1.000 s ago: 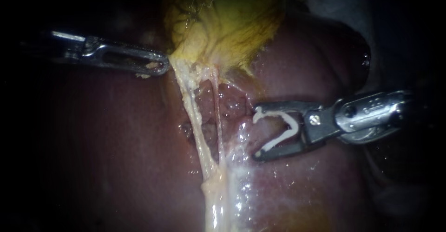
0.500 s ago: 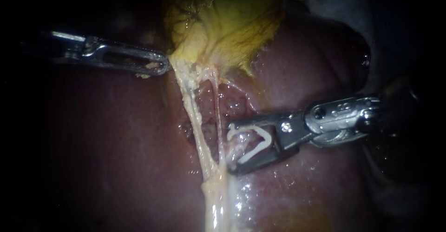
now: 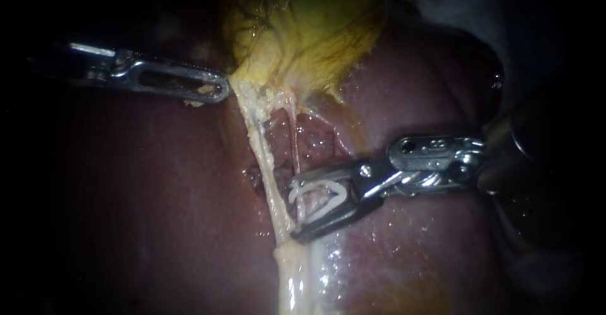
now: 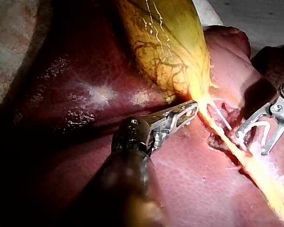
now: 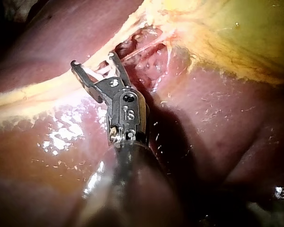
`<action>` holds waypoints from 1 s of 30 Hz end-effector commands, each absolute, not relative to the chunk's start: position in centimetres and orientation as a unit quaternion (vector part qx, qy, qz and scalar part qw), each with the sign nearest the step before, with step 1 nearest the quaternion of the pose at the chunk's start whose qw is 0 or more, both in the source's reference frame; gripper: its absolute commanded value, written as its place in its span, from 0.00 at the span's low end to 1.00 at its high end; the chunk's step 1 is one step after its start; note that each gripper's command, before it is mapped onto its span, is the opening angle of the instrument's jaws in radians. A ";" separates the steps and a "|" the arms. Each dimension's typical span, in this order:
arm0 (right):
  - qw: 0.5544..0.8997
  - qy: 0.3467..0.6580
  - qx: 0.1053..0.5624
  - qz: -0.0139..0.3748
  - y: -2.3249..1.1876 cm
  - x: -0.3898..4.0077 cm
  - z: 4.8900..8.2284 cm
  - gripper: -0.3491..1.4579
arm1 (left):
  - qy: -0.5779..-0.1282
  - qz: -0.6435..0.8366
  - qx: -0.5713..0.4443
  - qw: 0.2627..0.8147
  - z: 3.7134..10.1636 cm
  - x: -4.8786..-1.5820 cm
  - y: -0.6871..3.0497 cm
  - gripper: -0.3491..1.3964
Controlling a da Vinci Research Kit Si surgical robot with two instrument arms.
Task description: Clipping first clip left tube
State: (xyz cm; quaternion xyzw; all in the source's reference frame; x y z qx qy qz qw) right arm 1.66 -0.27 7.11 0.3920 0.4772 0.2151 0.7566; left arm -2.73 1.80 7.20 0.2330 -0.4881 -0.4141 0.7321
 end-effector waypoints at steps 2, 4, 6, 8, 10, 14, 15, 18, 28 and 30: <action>0.750 0.475 0.405 0.217 -0.27 1.68 7.22 0.49 | -0.488 -0.414 0.233 0.732 7.20 -2.73 1.80 0.00; 0.748 0.473 0.413 0.214 -0.29 1.70 7.31 0.49 | -0.488 -0.414 0.233 0.732 7.20 -2.73 1.80 0.00; 0.747 0.472 0.418 0.212 -0.31 1.72 7.38 0.49 | -0.488 -0.414 0.233 0.732 7.20 -2.73 1.80 0.00; 0.746 0.469 0.423 0.211 -0.33 1.75 7.46 0.49 | -0.488 -0.414 0.233 0.732 7.20 -2.73 1.80 0.00; 0.745 0.467 0.428 0.209 -0.35 1.77 7.53 0.49 | -0.488 -0.414 0.233 0.732 7.20 -2.73 1.80 0.00; 0.738 0.468 0.441 0.205 -0.40 1.77 7.67 0.49 | -0.488 -0.414 0.233 0.732 7.19 -2.73 1.79 0.00; 0.737 0.469 0.443 0.202 -0.41 1.76 7.69 0.49 | -0.488 -0.414 0.233 0.732 7.19 -2.73 1.79 0.00; 0.730 0.470 0.453 0.202 -0.44 1.77 7.77 0.49 | -0.488 -0.414 0.233 0.732 7.19 -2.74 1.79 0.00; 0.694 0.505 0.467 0.211 -0.37 1.87 7.97 0.49 | -0.488 -0.415 0.232 0.732 7.19 -2.74 1.79 0.00; 0.684 0.511 0.476 0.211 -0.35 1.94 8.00 0.49 | -0.488 -0.415 0.232 0.732 7.19 -2.75 1.79 0.00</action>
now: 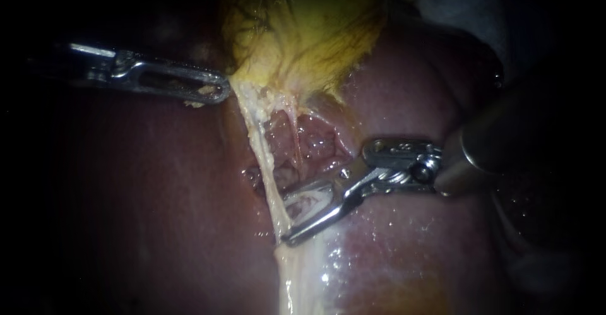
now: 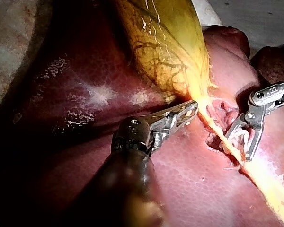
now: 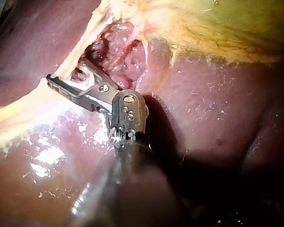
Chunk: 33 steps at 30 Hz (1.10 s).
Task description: Clipping first clip left tube
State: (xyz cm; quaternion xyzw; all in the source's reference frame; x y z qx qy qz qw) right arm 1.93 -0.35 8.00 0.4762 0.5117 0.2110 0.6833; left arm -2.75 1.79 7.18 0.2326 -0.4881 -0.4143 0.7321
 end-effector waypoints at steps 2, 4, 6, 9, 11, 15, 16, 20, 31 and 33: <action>0.679 0.515 0.481 0.205 -0.34 2.00 8.03 0.49 | -0.488 -0.415 0.232 0.732 7.19 -2.75 1.79 0.00; 0.671 0.522 0.488 0.197 -0.35 2.05 8.05 0.49 | -0.488 -0.415 0.233 0.732 7.18 -2.74 1.79 0.00; 0.659 0.532 0.496 0.190 -0.36 2.08 8.05 0.49 | -0.488 -0.414 0.233 0.732 7.18 -2.74 1.79 0.00; 0.628 0.551 0.518 0.183 -0.40 2.10 8.03 0.49 | -0.488 -0.414 0.233 0.732 7.18 -2.73 1.80 0.00; 0.613 0.557 0.530 0.180 -0.42 2.10 8.00 0.49 | -0.488 -0.414 0.233 0.732 7.17 -2.72 1.80 0.00; 0.586 0.571 0.550 0.169 -0.49 2.11 7.88 0.49 | -0.488 -0.414 0.234 0.732 7.17 -2.71 1.80 0.00; 0.583 0.573 0.550 0.170 -0.51 2.12 7.84 0.49 | -0.488 -0.414 0.234 0.732 7.17 -2.71 1.80 0.00; 0.581 0.573 0.553 0.170 -0.55 2.13 7.68 0.48 | -0.488 -0.415 0.233 0.732 7.17 -2.71 1.80 0.00; 0.580 0.562 0.569 0.154 -0.60 2.17 7.54 0.39 | -0.488 -0.415 0.233 0.732 7.17 -2.70 1.80 0.00; 0.580 0.563 0.570 0.149 -0.58 2.17 7.55 0.34 | -0.488 -0.415 0.233 0.732 7.17 -2.70 1.80 0.00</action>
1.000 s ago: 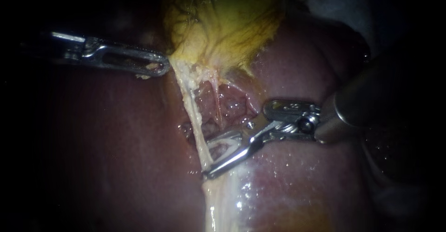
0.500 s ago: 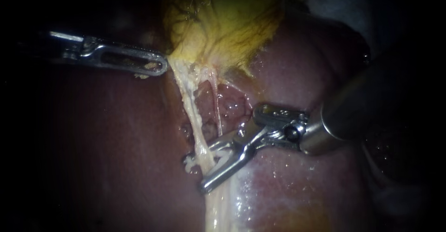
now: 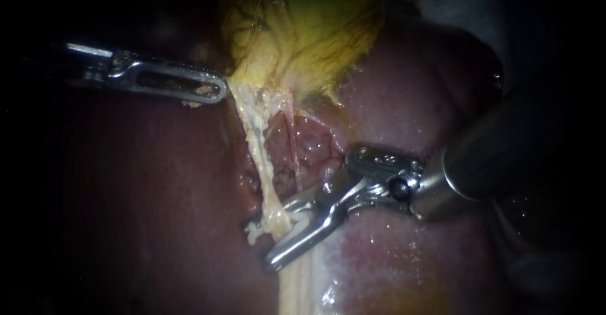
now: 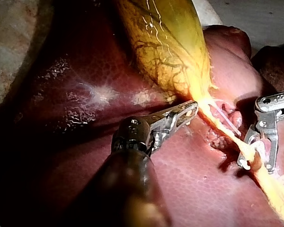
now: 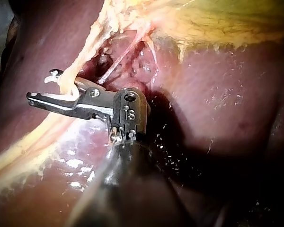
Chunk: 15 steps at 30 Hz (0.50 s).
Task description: Clipping first clip left tube
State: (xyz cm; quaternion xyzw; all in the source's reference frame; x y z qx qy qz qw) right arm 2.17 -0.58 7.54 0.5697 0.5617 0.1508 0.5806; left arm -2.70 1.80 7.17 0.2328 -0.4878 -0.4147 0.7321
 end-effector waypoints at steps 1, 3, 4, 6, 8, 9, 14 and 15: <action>0.581 0.561 0.572 0.145 -0.57 2.17 7.56 0.31 | -0.488 -0.415 0.233 0.732 7.17 -2.70 1.80 0.00; 0.581 0.560 0.574 0.138 -0.56 2.16 7.58 0.23 | -0.488 -0.415 0.233 0.732 7.17 -2.70 1.80 0.00; 0.582 0.559 0.576 0.135 -0.55 2.16 7.59 0.20 | -0.488 -0.415 0.233 0.732 7.17 -2.70 1.80 0.00; 0.582 0.556 0.579 0.129 -0.54 2.16 7.60 0.12 | -0.488 -0.415 0.233 0.732 7.17 -2.70 1.81 0.00; 0.582 0.556 0.580 0.125 -0.54 2.16 7.60 0.06 | -0.488 -0.415 0.233 0.732 7.17 -2.70 1.80 0.00; 0.582 0.556 0.581 0.124 -0.54 2.16 7.60 0.02 | -0.488 -0.415 0.233 0.732 7.17 -2.70 1.80 0.00; 0.584 0.556 0.579 0.121 -0.53 2.19 7.62 0.00 | -0.488 -0.415 0.233 0.732 7.17 -2.70 1.80 0.00; 0.587 0.554 0.578 0.121 -0.53 2.20 7.61 0.00 | -0.488 -0.415 0.233 0.732 7.17 -2.70 1.80 0.00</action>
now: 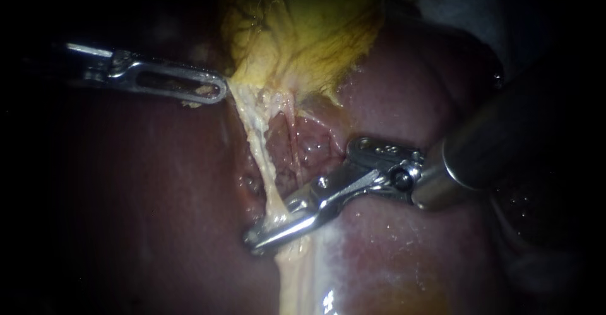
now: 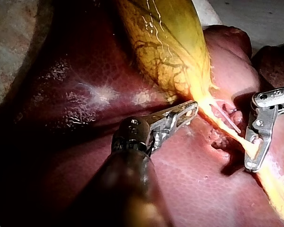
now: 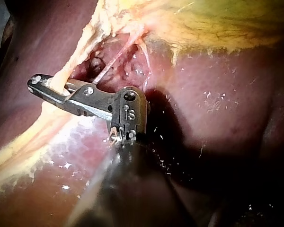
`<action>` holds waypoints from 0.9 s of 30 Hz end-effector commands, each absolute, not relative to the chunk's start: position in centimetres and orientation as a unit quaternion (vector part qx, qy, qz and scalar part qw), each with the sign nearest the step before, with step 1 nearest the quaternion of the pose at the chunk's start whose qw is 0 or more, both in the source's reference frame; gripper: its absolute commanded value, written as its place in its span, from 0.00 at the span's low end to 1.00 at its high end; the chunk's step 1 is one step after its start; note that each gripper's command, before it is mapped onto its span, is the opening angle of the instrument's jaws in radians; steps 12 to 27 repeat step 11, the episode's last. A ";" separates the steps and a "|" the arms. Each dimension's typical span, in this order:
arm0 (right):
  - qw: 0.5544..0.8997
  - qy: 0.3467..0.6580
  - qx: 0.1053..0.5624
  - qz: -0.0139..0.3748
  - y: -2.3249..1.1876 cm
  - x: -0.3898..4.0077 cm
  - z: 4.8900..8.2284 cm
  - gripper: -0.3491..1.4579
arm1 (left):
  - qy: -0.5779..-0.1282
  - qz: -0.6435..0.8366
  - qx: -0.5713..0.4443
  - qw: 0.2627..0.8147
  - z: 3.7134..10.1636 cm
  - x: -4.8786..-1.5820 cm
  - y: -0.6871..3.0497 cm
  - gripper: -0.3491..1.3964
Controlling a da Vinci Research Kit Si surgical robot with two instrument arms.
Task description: Clipping first clip left tube
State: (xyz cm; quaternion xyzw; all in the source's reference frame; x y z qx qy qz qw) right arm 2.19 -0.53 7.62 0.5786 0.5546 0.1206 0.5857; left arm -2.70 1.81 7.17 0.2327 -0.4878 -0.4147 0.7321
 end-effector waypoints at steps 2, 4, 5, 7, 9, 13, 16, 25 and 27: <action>0.592 0.551 0.577 0.120 -0.56 2.22 7.61 0.00 | -0.488 -0.415 0.233 0.732 7.17 -2.71 1.80 0.00; 0.593 0.549 0.576 0.119 -0.59 2.24 7.62 0.00 | -0.488 -0.415 0.233 0.732 7.17 -2.71 1.80 0.00; 0.593 0.549 0.576 0.118 -0.60 2.25 7.63 0.00 | -0.488 -0.415 0.233 0.732 7.17 -2.71 1.80 0.00; 0.594 0.549 0.576 0.118 -0.61 2.25 7.64 0.00 | -0.488 -0.415 0.233 0.732 7.17 -2.71 1.80 0.00; 0.594 0.549 0.576 0.118 -0.60 2.25 7.64 0.00 | -0.488 -0.415 0.233 0.732 7.17 -2.70 1.80 0.00; 0.594 0.549 0.576 0.118 -0.60 2.25 7.64 0.00 | -0.488 -0.415 0.233 0.732 7.17 -2.70 1.81 0.00; 0.594 0.549 0.576 0.118 -0.60 2.25 7.64 0.00 | -0.488 -0.415 0.233 0.732 7.17 -2.70 1.81 0.00; 0.594 0.549 0.576 0.118 -0.60 2.25 7.64 0.00 | -0.488 -0.415 0.233 0.732 7.17 -2.70 1.81 0.00; 0.594 0.549 0.576 0.118 -0.60 2.25 7.64 0.00 | -0.488 -0.415 0.233 0.732 7.17 -2.70 1.81 0.00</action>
